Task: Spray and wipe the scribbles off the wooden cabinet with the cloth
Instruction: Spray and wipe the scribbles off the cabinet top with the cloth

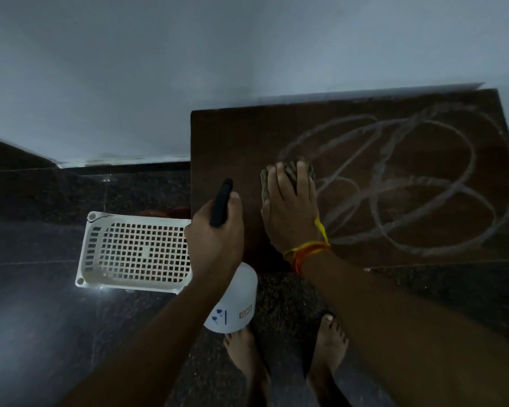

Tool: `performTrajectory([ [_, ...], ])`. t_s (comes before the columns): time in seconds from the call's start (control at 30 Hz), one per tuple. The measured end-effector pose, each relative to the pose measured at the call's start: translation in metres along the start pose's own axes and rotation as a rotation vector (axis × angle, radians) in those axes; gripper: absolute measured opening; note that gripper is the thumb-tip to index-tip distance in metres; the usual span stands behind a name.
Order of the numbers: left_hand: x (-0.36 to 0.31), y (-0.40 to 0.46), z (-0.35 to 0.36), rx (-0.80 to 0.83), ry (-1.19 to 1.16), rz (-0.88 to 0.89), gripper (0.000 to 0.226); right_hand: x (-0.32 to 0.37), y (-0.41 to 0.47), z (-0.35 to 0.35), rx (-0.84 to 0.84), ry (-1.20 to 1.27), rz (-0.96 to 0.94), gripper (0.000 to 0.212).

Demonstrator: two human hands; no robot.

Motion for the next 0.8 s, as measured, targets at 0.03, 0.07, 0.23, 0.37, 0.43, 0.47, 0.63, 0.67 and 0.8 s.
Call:
performTrajectory([
  [0.03,-0.002,0.003,0.0,-0.003,0.002,-0.001,0.033,0.001,-0.013,0.003,-0.003,0.008,0.005,0.059],
  [0.07,-0.005,0.005,0.0,-0.003,0.006,0.0,0.033,0.002,-0.027,0.007,0.004,0.014,0.002,0.059],
  [0.23,-0.016,0.019,0.006,0.01,0.027,-0.011,0.034,0.003,-0.041,0.012,0.013,0.009,-0.042,0.06],
  [0.37,-0.016,0.025,0.01,0.039,0.036,-0.033,0.034,0.001,0.011,-0.001,0.013,0.01,-0.038,0.061],
  [0.43,-0.017,0.027,0.01,0.048,0.032,-0.043,0.034,-0.002,0.043,-0.012,0.004,-0.001,-0.022,0.06],
  [0.47,-0.018,0.028,0.01,0.048,0.028,-0.046,0.033,-0.004,0.053,-0.017,-0.014,-0.007,-0.015,0.059],
  [0.63,-0.03,0.035,0.006,0.024,0.021,-0.067,0.036,-0.006,0.033,-0.01,0.013,0.005,-0.032,0.058],
  [0.67,-0.033,0.037,0.006,0.021,0.02,-0.069,0.036,-0.007,0.025,-0.008,0.02,0.005,-0.032,0.059],
  [0.8,-0.043,0.048,0.007,0.033,0.005,-0.074,0.035,-0.006,0.022,-0.009,0.023,-0.014,-0.054,0.061],
])
Point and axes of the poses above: each hand's wrist, its own y-axis towards the middle knuckle, its own z-axis out of the palm, x = y × z, the point moved 8 cm from there along y, towards the middle knuckle, and after that the axes turned 12 degrees about x, right-handed, at the moved point
